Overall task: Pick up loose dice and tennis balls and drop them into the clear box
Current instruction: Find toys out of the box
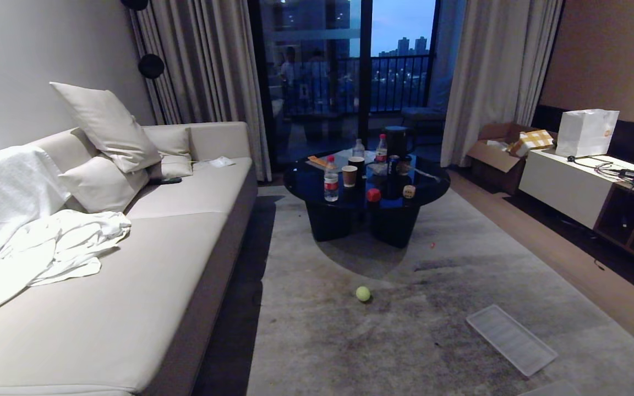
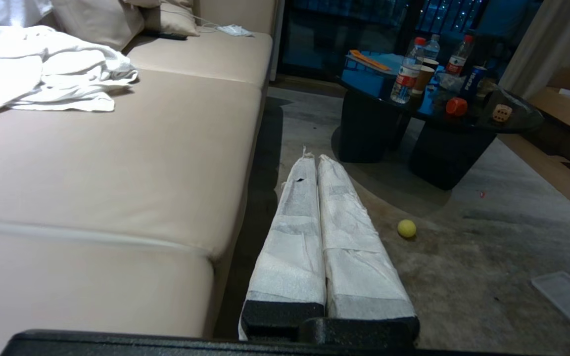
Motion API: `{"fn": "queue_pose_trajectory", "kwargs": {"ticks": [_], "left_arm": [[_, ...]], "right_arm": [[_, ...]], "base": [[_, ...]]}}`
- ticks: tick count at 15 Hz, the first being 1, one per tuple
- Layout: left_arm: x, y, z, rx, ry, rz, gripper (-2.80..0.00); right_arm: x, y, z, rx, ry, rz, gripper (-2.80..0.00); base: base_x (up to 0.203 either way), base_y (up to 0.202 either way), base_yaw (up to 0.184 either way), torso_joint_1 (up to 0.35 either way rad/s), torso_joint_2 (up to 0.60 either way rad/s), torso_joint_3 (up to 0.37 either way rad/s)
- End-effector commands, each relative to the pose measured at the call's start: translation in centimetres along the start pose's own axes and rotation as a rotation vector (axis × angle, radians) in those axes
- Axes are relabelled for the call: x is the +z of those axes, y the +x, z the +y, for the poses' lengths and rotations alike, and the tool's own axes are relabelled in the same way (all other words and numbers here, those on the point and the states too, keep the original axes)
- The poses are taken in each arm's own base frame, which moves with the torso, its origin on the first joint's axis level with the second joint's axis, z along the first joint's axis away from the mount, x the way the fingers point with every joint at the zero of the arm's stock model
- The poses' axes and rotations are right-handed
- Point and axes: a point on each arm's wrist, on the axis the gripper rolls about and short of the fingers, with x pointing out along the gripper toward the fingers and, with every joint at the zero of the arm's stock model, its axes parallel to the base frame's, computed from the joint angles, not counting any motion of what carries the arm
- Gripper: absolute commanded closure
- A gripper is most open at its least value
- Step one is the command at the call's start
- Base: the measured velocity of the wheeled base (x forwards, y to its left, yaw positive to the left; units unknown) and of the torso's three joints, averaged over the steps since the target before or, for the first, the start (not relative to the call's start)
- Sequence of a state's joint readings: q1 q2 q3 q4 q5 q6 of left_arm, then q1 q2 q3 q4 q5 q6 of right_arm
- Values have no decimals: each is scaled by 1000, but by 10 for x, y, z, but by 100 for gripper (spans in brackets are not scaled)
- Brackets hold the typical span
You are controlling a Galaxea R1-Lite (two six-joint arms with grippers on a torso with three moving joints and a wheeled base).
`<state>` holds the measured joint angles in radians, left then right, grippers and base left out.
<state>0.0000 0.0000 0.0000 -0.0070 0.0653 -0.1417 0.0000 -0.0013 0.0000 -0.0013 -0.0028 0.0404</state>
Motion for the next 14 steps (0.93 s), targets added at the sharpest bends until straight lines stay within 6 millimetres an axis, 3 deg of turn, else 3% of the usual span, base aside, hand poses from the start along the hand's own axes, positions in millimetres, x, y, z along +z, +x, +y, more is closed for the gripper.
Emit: {"fn": "queue_pose_trajectory", "kwargs": {"ticks": [1, 14], "left_arm": [[0, 0, 0, 1, -1, 1, 0], [0, 0, 0, 1, -1, 0, 0]], "right_arm": [[0, 0, 0, 0, 1, 1, 0], [0, 0, 0, 1, 1, 1, 0]], "base": [[180, 0, 1, 7, 3, 3], [184, 0, -1, 3, 3, 2]]}}
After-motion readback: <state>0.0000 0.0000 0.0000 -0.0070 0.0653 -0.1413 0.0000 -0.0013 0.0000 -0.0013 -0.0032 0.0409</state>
